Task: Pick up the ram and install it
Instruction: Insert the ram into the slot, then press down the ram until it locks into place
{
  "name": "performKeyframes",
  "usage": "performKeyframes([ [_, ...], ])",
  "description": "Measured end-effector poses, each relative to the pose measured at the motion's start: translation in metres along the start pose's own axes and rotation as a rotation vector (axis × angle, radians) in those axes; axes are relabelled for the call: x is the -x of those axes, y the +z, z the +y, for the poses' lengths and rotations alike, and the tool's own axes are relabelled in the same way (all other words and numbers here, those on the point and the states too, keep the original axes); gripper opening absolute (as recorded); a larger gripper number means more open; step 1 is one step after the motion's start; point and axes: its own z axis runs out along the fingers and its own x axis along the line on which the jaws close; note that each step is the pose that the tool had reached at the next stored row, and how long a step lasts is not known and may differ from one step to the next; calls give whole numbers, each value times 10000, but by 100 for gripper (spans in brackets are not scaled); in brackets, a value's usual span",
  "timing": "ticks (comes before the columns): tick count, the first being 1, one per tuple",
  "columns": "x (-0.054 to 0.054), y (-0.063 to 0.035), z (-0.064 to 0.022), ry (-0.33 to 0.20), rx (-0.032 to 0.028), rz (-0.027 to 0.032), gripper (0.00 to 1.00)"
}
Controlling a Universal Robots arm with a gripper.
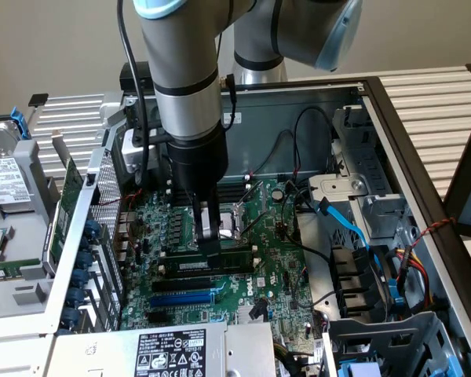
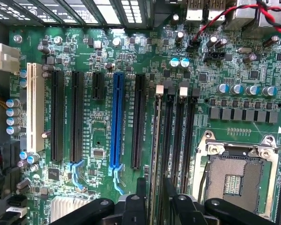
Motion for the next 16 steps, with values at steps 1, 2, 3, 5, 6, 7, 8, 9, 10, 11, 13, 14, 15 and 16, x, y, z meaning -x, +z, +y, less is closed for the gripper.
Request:
performKeyframes([
  [1,0,-7,-1,-2,28,-2,28],
  [2,-1,-18,-1,-3,45,-2,28],
  [3,-2,-35,-2,-3,56,-3,28],
  [5,-7,-84,-7,-6,74,-2,28],
  [6,-10,-118,-10,-6,78,-2,28],
  [7,-13,-152,-12,-6,80,-3,28],
  [8,-15,-183,-15,-6,82,-3,28],
  [9,-17,-203,-17,-6,80,-4,28],
  [10,-18,-219,-18,-6,81,-3,28],
  [11,-19,-228,-19,-6,81,-3,28],
  [13,-20,-243,-20,-6,81,-3,28],
  [14,-21,-255,-21,-7,82,-2,28],
  [15,-23,-276,-22,-7,89,-3,28],
  [16,-24,-287,-23,-8,96,-4,28],
])
